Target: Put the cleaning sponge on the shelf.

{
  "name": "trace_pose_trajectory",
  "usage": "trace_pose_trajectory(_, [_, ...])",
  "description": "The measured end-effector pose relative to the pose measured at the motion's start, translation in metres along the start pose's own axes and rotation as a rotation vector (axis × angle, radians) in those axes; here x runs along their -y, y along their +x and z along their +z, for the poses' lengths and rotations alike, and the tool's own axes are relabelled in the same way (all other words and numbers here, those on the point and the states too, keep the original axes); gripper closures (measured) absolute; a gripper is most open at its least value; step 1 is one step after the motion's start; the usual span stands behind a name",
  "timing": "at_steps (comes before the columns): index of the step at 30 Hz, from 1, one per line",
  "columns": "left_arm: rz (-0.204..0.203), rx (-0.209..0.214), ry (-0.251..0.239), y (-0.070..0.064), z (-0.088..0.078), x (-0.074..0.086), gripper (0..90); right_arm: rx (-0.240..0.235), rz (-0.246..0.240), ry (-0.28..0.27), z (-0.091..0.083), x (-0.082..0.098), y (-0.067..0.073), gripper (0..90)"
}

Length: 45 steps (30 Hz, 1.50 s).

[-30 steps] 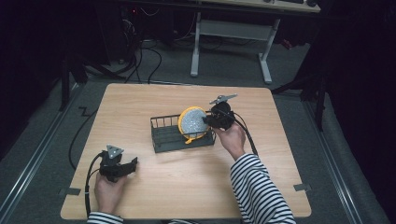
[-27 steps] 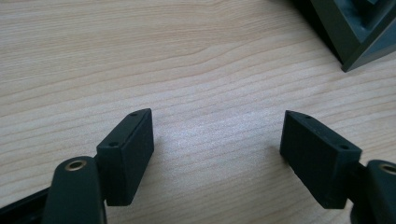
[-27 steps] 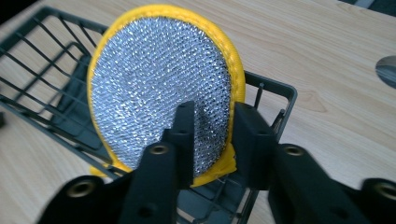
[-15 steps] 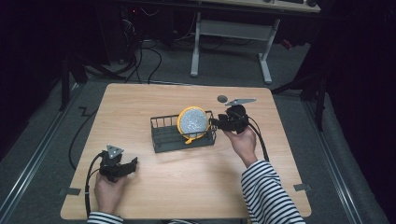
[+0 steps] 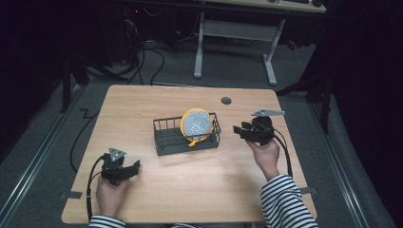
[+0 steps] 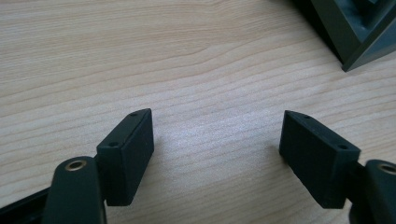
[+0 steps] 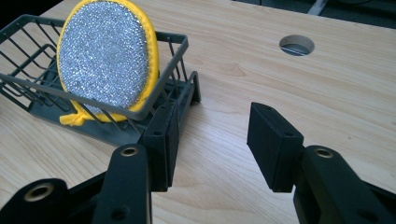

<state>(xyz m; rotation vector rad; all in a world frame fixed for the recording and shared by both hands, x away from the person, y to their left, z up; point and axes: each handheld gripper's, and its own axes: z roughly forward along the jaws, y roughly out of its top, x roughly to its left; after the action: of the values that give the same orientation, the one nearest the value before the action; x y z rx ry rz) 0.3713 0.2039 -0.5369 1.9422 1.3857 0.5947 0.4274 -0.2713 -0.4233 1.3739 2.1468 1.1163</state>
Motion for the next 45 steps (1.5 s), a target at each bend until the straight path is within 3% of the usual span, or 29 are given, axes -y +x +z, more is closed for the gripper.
trace_pose_trajectory(4, [-0.001,0.0,0.0,0.0,0.0,0.0,26.8,0.002,0.005,-0.027,-0.011,0.007,-0.001,53.7])
trace_pose_trajectory(18, [0.0,0.0,0.0,0.0,0.0,0.0,26.8,0.019,0.041,-0.028,-0.027,0.034,-0.01,53.7])
trace_pose_trajectory(19, [0.0,0.0,0.0,0.0,0.0,0.0,26.8,0.024,0.052,-0.051,-0.031,0.041,-0.012,54.0])
trace_pose_trajectory(29, [-0.001,0.0,0.0,0.0,0.0,0.0,26.8,0.043,0.086,-0.066,-0.041,0.07,-0.02,53.6])
trace_pose_trajectory(45, [-0.002,-0.001,0.0,0.0,0.0,0.0,26.9,0.06,0.13,-0.02,-0.031,0.106,-0.026,51.8])
